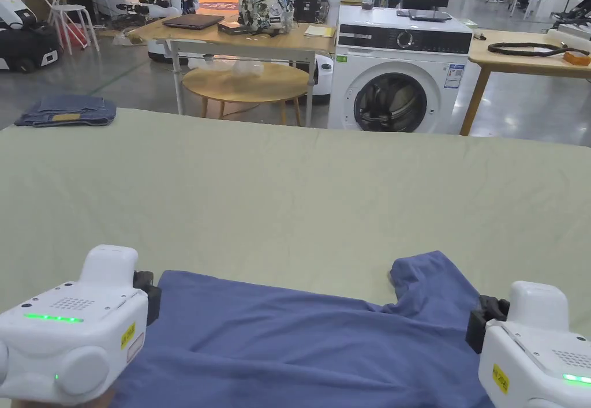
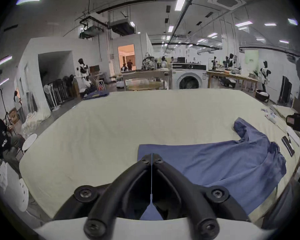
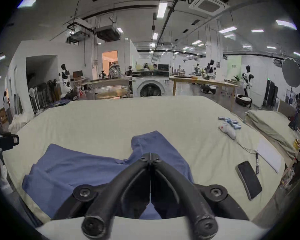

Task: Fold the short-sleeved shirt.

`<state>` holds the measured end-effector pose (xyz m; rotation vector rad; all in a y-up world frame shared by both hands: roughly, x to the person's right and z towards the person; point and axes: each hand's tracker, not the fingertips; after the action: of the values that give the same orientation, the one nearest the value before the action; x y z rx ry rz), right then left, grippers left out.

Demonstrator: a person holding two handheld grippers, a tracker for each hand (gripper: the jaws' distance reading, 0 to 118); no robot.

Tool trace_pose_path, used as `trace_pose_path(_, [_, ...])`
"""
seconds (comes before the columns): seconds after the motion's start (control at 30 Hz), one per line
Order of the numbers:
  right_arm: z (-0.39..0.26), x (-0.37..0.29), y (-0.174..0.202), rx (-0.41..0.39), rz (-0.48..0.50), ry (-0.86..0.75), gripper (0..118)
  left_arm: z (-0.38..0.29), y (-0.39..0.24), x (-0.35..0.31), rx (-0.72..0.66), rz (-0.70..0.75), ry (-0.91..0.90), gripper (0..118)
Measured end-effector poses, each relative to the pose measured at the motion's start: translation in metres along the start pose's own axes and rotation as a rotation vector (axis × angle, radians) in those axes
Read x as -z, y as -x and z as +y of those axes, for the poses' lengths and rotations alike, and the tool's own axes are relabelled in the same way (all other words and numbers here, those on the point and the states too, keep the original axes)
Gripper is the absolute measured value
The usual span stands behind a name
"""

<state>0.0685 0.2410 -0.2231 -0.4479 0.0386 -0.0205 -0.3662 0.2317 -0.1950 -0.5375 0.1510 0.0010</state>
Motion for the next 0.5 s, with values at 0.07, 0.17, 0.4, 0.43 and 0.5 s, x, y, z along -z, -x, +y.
trace_pose_path(0.07, [-0.002, 0.007, 0.003, 0.009, 0.006, 0.019, 0, 0.009, 0.007, 0.022, -0.018, -0.013, 0.052, 0])
trace_pose_path(0.17, [-0.007, 0.018, 0.002, 0.015, 0.016, 0.049, 0, 0.025, 0.021, 0.064, -0.045, -0.052, 0.156, 0])
trace_pose_path(0.4, [-0.012, 0.04, -0.004, 0.013, 0.01, 0.115, 0, 0.059, 0.047, 0.169, -0.088, -0.141, 0.447, 0])
trace_pose_path(0.43, [-0.012, 0.043, -0.004, 0.008, 0.007, 0.125, 0, 0.061, 0.048, 0.181, -0.08, -0.136, 0.484, 0])
trace_pose_path(0.5, [-0.014, 0.048, -0.007, 0.002, 0.003, 0.14, 0, 0.063, 0.049, 0.202, -0.076, -0.158, 0.563, 13])
